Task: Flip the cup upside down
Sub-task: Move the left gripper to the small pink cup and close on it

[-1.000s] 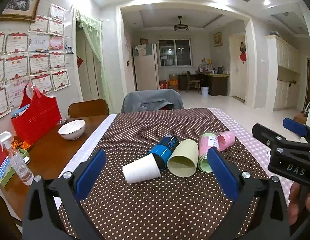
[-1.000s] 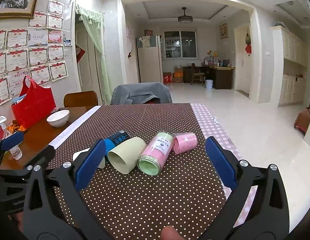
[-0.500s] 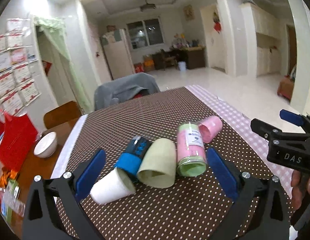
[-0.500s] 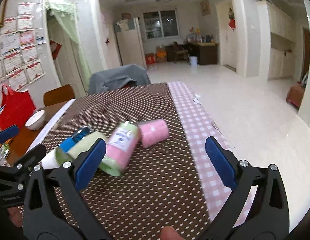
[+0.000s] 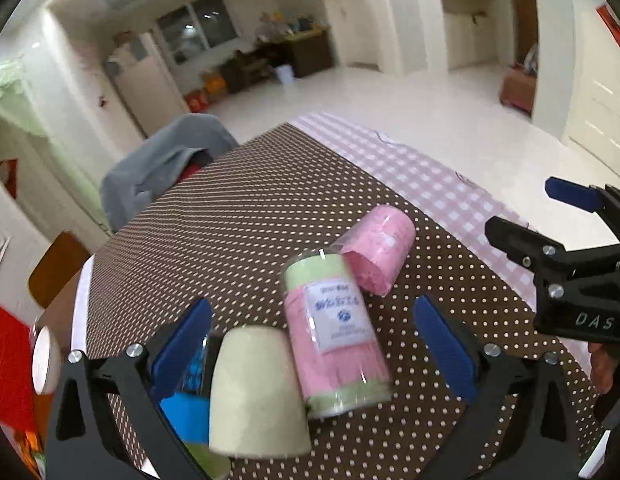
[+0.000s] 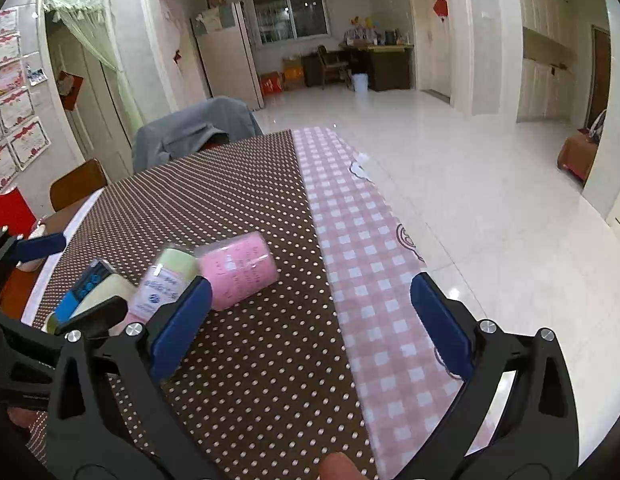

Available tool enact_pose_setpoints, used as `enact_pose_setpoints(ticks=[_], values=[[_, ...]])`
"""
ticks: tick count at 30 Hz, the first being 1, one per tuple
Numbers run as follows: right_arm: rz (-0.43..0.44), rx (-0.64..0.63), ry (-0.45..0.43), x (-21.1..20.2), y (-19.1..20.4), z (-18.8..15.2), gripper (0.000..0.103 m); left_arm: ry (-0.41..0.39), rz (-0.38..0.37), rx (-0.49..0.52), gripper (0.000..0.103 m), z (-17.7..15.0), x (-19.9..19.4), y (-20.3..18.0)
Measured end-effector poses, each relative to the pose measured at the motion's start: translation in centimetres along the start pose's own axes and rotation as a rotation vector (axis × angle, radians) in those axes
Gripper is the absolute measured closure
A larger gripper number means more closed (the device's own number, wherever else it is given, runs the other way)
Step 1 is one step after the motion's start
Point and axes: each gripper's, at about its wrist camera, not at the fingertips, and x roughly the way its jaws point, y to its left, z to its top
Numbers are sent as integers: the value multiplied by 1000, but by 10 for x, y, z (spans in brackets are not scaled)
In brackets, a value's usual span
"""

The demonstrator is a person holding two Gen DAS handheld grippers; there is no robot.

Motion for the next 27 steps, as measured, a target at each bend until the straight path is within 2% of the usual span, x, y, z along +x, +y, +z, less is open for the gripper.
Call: enact_pose_setpoints(ticks=[8, 13, 19, 27], values=[[-25, 7, 80, 34, -12, 5, 6, 95, -96, 137, 4, 31, 45, -7], [-44, 11, 130, 54, -20, 3, 6, 150, -131, 233, 4, 45, 71, -18], [-69, 53, 146, 61, -38, 3, 6, 224, -212, 353, 4, 54, 98, -37], [-129, 127, 143, 62, -69, 2, 6, 293, -288, 398, 4, 60, 120, -47]])
